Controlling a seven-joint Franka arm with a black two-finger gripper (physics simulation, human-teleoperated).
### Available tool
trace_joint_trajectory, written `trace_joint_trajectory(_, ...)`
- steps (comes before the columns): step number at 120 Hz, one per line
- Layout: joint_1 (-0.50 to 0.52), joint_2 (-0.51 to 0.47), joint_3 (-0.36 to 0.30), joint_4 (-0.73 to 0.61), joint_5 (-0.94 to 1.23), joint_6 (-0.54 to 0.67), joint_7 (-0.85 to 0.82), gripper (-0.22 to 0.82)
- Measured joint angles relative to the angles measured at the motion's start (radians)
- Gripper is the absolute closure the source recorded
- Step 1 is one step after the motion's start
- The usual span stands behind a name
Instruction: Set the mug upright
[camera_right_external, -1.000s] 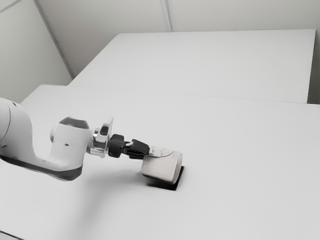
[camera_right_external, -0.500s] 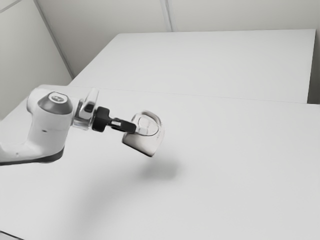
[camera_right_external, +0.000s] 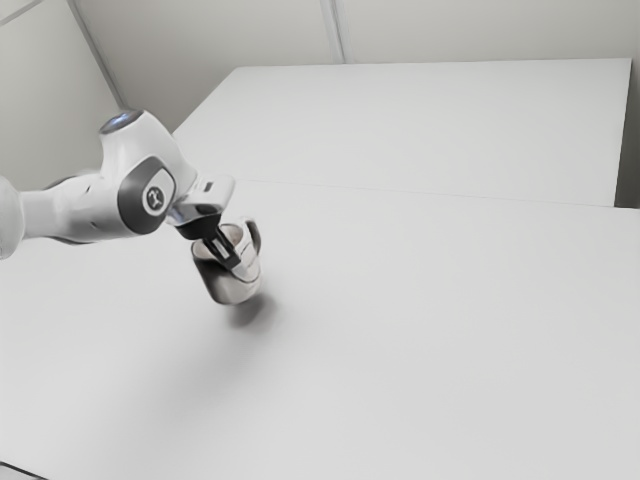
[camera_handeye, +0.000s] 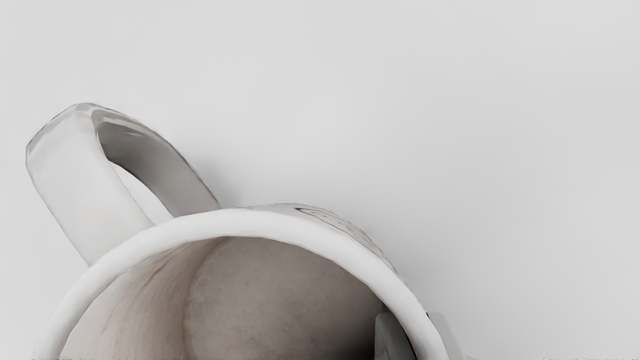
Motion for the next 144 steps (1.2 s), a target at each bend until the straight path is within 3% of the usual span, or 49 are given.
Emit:
trace_joint_trajectory(45, -0.001, 0.076, 0.002, -0.002, 0.090, 0.050, -0.189, 0.74)
trace_joint_trajectory(93, -0.006, 0.086, 0.000, -0.038, 0.090, 0.125, -0.297, 0.73)
trace_joint_trajectory(125, -0.012, 0.074, -0.001, -0.038, 0.091, 0.134, -0.337, 0.55)
trace_joint_trajectory(136, -0.009, 0.033, -0.006, -0.046, 0.090, 0.133, -0.349, 0.46)
trace_joint_trajectory(144, -0.010, -0.005, -0.011, -0.054, 0.090, 0.130, -0.358, 0.34)
